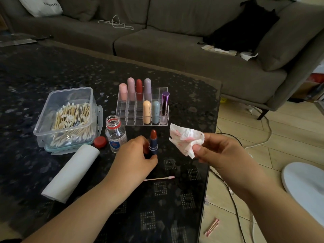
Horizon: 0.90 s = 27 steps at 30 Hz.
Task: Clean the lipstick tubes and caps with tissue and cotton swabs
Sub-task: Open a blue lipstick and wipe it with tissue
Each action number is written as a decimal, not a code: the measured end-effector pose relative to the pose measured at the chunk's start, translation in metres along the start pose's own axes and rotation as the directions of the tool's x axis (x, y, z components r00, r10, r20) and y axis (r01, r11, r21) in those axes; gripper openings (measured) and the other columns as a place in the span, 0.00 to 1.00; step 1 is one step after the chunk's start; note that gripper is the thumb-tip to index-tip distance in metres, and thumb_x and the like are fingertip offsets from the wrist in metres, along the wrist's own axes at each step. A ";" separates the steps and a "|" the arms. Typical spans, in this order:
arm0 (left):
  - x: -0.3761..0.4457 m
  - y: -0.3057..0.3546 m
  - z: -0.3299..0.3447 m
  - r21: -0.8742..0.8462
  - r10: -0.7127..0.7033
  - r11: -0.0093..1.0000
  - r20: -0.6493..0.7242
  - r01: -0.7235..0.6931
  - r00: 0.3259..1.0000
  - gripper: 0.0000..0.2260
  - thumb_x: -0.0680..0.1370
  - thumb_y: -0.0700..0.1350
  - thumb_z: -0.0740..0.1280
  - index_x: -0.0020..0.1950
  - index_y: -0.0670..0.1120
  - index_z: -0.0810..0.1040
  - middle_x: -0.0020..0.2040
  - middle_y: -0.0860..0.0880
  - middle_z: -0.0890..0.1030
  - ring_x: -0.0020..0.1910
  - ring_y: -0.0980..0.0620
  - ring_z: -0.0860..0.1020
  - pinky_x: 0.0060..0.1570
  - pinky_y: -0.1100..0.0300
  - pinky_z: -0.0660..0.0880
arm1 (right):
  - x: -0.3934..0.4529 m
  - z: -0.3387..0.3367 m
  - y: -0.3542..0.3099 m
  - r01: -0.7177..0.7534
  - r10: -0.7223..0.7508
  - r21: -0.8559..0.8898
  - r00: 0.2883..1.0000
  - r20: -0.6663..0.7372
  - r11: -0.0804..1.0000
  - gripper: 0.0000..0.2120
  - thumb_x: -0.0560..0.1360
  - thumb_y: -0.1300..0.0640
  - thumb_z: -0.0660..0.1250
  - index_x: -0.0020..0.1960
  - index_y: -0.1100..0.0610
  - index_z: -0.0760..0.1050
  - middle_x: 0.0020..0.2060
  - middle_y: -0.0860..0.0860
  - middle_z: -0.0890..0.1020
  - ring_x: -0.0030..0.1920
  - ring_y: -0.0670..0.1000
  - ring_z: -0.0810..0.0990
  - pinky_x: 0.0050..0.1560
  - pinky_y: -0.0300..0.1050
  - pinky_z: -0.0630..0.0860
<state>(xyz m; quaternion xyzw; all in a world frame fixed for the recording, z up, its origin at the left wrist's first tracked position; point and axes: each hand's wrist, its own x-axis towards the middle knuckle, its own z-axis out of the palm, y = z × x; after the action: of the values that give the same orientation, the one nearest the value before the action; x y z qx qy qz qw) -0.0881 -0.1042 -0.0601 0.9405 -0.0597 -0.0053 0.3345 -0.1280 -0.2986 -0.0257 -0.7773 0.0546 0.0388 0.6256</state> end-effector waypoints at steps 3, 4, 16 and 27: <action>0.000 0.000 0.001 -0.008 -0.012 1.000 0.003 0.012 1.000 0.09 0.72 0.47 0.72 0.47 0.52 0.73 0.37 0.56 0.75 0.35 0.59 0.74 0.30 0.70 0.64 | 0.000 -0.001 0.001 -0.010 0.011 0.018 0.999 -0.039 1.000 0.09 0.74 0.60 0.69 0.51 0.49 0.81 0.41 0.46 0.85 0.38 0.42 0.81 0.38 0.35 0.76; 0.001 0.000 0.002 -0.009 -0.012 1.000 0.001 0.012 1.000 0.09 0.72 0.47 0.72 0.48 0.52 0.74 0.37 0.55 0.75 0.35 0.59 0.74 0.30 0.70 0.64 | 0.000 -0.002 0.002 -0.016 0.017 0.025 0.998 -0.058 1.000 0.09 0.73 0.59 0.69 0.51 0.49 0.81 0.41 0.46 0.85 0.37 0.41 0.81 0.38 0.34 0.76; 0.000 -0.002 0.002 0.036 0.007 0.999 -0.041 -0.006 0.999 0.09 0.73 0.48 0.71 0.49 0.50 0.75 0.42 0.54 0.76 0.38 0.58 0.74 0.31 0.70 0.64 | 0.000 -0.003 -0.002 -0.024 0.027 0.065 0.998 -0.052 0.998 0.10 0.72 0.62 0.69 0.50 0.51 0.81 0.42 0.47 0.86 0.38 0.42 0.81 0.44 0.37 0.78; -0.014 -0.006 -0.012 0.075 0.078 0.994 -0.057 -0.073 0.995 0.15 0.74 0.50 0.70 0.59 0.53 0.74 0.50 0.59 0.73 0.36 0.64 0.69 0.33 0.73 0.64 | 0.001 -0.008 -0.002 0.007 -0.001 0.093 0.998 -0.065 0.996 0.17 0.62 0.54 0.70 0.51 0.54 0.82 0.45 0.57 0.85 0.44 0.54 0.79 0.52 0.49 0.76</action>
<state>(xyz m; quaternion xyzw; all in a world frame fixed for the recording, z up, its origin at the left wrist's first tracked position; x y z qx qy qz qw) -0.1007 -0.0901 -0.0551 0.9488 -0.0854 0.0375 0.3017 -0.1272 -0.3056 -0.0226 -0.7482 0.0751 0.0099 0.6591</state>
